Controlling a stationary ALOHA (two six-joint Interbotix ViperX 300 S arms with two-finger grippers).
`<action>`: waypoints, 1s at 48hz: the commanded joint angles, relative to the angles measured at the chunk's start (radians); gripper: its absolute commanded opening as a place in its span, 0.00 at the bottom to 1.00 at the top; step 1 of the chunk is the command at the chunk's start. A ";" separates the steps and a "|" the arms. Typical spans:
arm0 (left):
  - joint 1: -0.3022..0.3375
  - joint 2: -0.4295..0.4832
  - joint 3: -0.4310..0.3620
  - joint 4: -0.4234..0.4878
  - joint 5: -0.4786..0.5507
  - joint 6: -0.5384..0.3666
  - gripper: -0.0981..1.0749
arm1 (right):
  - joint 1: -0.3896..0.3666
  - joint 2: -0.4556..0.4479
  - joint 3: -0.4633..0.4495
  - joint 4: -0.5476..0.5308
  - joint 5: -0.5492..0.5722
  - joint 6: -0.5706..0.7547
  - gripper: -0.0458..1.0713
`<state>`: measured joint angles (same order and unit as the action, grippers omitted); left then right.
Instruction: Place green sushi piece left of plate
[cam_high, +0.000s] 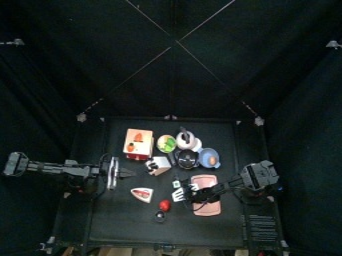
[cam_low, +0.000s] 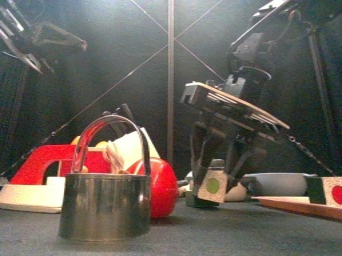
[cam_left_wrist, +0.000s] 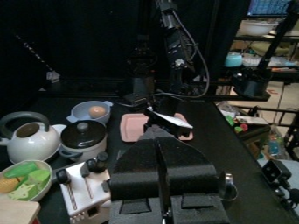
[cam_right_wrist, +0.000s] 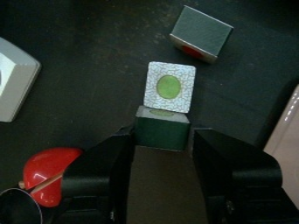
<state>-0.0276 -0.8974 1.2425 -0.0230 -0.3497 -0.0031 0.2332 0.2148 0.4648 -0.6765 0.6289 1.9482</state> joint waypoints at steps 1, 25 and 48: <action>0.002 0.005 -0.014 -0.005 -0.003 0.002 0.08 | -0.005 -0.023 -0.014 -0.003 -0.002 -0.002 0.68; 0.002 0.005 -0.014 -0.003 0.003 0.002 0.08 | -0.011 -0.025 -0.014 -0.002 0.020 -0.002 0.88; 0.002 0.005 -0.014 -0.003 0.003 0.002 0.08 | -0.008 -0.032 -0.009 0.003 0.020 -0.003 0.88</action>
<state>-0.0276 -0.8974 1.2425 -0.0261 -0.3421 -0.0031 0.2255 0.2132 0.4648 -0.6703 0.6489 1.9466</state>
